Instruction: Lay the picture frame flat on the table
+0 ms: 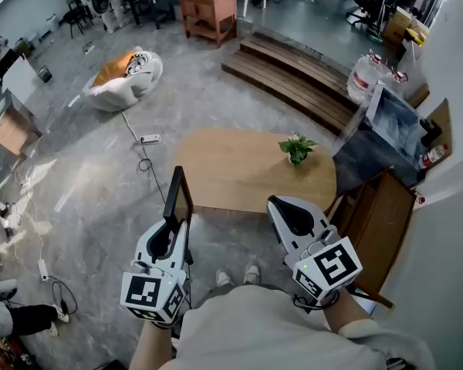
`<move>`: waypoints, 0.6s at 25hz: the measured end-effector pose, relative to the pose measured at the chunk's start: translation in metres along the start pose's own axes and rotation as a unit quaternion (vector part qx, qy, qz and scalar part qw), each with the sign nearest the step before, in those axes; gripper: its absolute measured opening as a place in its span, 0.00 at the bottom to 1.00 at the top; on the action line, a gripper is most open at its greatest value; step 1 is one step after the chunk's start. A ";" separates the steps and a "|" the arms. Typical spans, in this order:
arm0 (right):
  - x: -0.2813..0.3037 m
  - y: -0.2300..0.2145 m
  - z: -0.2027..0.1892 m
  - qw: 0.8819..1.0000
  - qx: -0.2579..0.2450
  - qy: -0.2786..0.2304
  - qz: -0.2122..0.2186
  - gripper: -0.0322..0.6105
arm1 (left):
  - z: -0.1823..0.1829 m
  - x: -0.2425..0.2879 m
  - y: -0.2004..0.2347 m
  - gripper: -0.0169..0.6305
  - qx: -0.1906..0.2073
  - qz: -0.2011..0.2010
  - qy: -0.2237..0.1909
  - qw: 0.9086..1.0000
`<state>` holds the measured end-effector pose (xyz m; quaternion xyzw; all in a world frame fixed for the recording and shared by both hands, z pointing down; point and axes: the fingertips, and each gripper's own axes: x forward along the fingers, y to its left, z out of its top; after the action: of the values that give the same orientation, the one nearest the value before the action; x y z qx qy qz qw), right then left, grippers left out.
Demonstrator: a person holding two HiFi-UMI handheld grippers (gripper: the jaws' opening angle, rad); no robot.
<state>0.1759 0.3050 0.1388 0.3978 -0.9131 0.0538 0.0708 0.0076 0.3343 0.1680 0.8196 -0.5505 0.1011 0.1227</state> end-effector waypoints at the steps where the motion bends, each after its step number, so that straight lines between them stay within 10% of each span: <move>1: -0.001 -0.001 -0.002 1.000 0.001 0.001 0.001 0.05 | -0.001 0.001 -0.001 0.13 0.000 0.001 0.001 1.000; 15: -0.017 -0.024 -0.027 1.000 0.001 0.006 0.030 0.05 | -0.012 0.015 -0.040 0.13 -0.014 0.013 0.001 1.000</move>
<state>0.2073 0.3050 0.1638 0.3698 -0.9242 0.0596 0.0745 0.0498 0.3391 0.1801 0.8105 -0.5622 0.0960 0.1335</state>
